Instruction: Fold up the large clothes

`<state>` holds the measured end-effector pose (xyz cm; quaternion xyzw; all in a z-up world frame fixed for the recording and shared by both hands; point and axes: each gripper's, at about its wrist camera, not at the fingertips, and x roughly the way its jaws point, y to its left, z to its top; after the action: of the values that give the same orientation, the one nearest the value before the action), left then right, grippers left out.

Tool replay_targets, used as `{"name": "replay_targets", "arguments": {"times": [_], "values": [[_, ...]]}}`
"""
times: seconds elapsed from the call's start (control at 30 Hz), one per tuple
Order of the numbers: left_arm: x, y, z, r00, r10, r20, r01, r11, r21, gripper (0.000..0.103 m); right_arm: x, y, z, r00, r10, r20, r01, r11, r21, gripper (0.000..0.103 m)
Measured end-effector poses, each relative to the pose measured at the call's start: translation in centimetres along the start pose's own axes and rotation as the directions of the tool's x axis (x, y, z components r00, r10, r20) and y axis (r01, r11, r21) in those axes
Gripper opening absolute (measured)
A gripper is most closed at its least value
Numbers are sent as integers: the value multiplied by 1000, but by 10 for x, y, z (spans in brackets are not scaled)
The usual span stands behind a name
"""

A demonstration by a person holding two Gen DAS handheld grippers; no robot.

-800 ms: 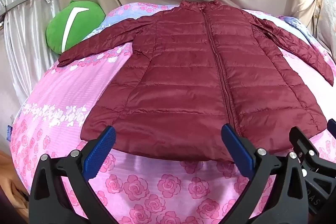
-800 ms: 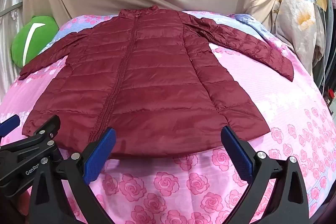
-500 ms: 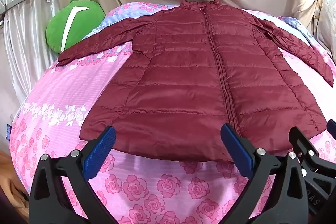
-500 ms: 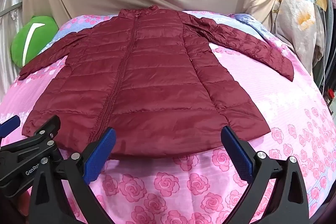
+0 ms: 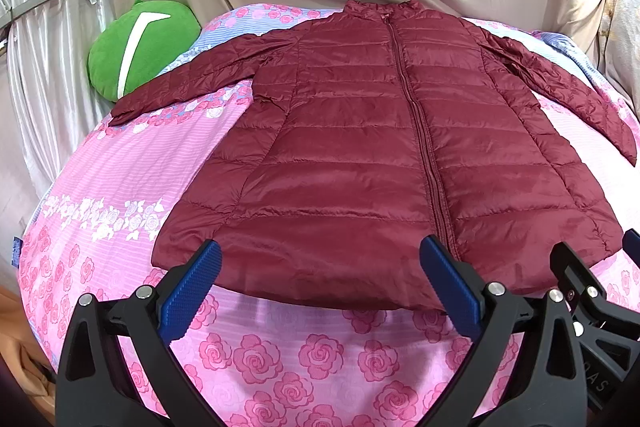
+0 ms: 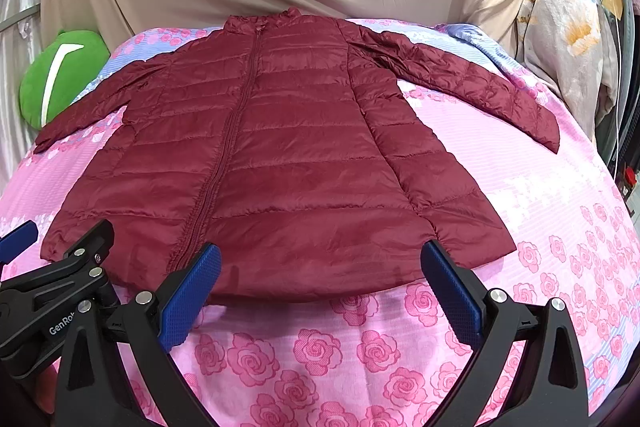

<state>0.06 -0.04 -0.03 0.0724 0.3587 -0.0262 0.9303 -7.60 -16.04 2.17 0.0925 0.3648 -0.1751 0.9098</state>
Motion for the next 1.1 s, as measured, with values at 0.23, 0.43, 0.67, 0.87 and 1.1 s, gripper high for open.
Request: {"name": "replay_targets", "arguments": {"times": [0.23, 0.43, 0.67, 0.87, 1.1], "values": [[3, 0, 0, 1000, 0, -1, 0, 1000, 0, 97, 1, 0, 0, 1000, -1, 0, 1, 1000, -1, 98], [4, 0, 0, 1000, 0, -2, 0, 1000, -1, 96, 3, -1, 1, 1000, 1, -2, -1, 1000, -1, 98], [4, 0, 0, 1000, -1, -3, 1, 1000, -1, 96, 2, -1, 1, 1000, 1, -4, -1, 1000, 0, 98], [4, 0, 0, 1000, 0, -4, 0, 1000, -1, 96, 2, -1, 1, 1000, 0, -4, 0, 1000, -1, 98], [4, 1, 1, 1000, -1, -4, 1, 1000, -1, 96, 2, -1, 1, 1000, 1, -5, -1, 1000, 0, 98]]}}
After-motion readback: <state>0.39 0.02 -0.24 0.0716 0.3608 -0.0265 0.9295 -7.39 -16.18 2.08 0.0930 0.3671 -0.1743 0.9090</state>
